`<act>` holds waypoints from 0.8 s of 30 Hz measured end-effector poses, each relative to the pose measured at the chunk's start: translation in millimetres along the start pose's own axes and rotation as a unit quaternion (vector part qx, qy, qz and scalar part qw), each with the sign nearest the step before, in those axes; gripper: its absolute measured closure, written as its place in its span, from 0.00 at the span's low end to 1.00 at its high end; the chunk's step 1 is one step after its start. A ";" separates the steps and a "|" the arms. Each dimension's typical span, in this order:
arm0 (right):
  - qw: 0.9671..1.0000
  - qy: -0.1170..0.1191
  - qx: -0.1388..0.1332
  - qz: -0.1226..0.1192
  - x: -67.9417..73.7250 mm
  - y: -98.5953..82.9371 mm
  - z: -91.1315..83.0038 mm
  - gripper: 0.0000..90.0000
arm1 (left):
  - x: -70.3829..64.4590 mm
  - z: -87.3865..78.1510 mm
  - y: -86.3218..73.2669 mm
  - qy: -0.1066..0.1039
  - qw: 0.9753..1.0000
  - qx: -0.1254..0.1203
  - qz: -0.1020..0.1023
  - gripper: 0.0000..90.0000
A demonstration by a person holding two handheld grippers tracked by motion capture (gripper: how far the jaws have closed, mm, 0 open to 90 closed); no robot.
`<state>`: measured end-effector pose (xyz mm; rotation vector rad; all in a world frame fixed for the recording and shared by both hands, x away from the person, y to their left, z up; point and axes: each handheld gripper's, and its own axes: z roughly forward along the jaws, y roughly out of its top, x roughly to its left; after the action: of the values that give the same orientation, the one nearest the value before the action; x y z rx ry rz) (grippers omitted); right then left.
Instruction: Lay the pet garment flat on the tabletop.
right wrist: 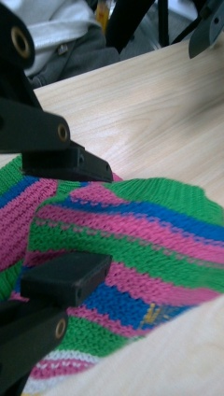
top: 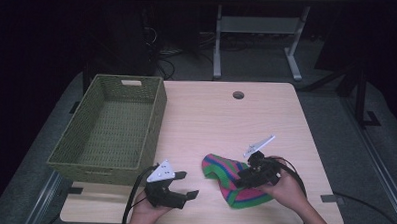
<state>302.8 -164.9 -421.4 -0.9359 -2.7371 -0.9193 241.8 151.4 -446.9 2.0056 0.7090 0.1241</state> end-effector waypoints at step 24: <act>0.996 -0.017 0.013 -0.091 26.4 15.0 21.1 0.58 | 0.3 -1.1 -0.2 0.000 1.000 -0.001 0.000 0.25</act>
<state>292.3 -129.5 -423.4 -0.7121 -2.8936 -0.8989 241.5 152.5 -446.5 2.0036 0.7082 0.1252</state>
